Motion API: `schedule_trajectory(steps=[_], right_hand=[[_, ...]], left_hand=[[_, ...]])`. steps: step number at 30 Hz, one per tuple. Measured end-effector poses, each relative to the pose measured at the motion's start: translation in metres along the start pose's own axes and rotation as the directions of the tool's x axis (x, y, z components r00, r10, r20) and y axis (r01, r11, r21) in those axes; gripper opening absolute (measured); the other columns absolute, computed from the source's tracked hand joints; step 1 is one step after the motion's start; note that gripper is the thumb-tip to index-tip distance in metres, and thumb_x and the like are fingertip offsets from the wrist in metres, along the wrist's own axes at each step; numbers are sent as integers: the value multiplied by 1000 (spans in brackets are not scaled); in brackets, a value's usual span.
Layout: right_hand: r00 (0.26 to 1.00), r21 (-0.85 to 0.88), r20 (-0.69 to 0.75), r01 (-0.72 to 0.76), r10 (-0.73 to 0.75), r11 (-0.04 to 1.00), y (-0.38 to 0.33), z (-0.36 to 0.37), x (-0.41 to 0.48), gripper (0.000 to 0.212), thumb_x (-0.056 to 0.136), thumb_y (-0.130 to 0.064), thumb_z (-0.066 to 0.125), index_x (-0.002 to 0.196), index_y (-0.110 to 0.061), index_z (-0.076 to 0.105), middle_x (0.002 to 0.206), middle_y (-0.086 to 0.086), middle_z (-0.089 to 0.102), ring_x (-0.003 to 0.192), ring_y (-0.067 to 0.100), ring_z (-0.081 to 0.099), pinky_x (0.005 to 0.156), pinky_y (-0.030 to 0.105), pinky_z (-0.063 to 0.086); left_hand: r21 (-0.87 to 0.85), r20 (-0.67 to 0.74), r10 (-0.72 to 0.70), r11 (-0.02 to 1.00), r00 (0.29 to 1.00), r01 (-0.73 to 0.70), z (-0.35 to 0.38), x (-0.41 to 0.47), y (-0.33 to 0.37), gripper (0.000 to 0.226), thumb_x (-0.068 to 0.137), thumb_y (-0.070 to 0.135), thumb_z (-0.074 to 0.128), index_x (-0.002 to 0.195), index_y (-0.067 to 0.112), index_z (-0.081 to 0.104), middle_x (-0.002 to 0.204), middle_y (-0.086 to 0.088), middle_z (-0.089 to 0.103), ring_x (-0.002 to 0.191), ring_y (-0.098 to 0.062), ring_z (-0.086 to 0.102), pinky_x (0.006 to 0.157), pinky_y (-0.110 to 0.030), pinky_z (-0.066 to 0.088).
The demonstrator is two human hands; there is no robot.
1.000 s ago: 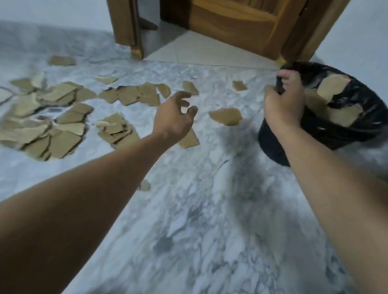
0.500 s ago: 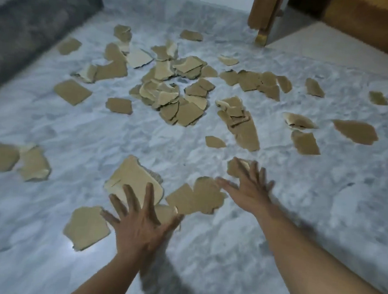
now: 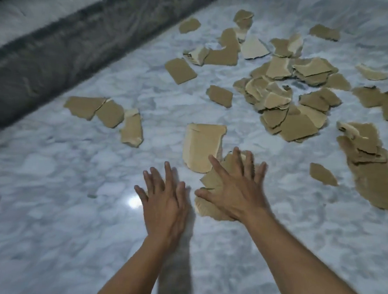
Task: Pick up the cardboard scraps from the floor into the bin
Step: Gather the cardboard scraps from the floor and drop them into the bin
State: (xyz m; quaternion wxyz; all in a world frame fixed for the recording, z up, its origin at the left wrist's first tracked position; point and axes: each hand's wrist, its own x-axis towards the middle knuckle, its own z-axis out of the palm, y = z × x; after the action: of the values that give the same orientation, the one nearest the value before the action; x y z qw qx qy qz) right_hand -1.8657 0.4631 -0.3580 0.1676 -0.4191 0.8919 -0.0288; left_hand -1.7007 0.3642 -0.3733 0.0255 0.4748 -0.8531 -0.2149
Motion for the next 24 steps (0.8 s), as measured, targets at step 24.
schedule_trajectory(steps=[24], right_hand=[[991,-58,-27,128,-130,990,-45,-44,175,113,60,-107,25,152,-56,-18,165,7,-31,150,36,-30,112,73,-13]], left_hand=[[261,102,-59,965,993,31,-108,281,-103,141,40,111,32,159,44,-6,168,-17,-11,153,-45,-12,118,-70,0]])
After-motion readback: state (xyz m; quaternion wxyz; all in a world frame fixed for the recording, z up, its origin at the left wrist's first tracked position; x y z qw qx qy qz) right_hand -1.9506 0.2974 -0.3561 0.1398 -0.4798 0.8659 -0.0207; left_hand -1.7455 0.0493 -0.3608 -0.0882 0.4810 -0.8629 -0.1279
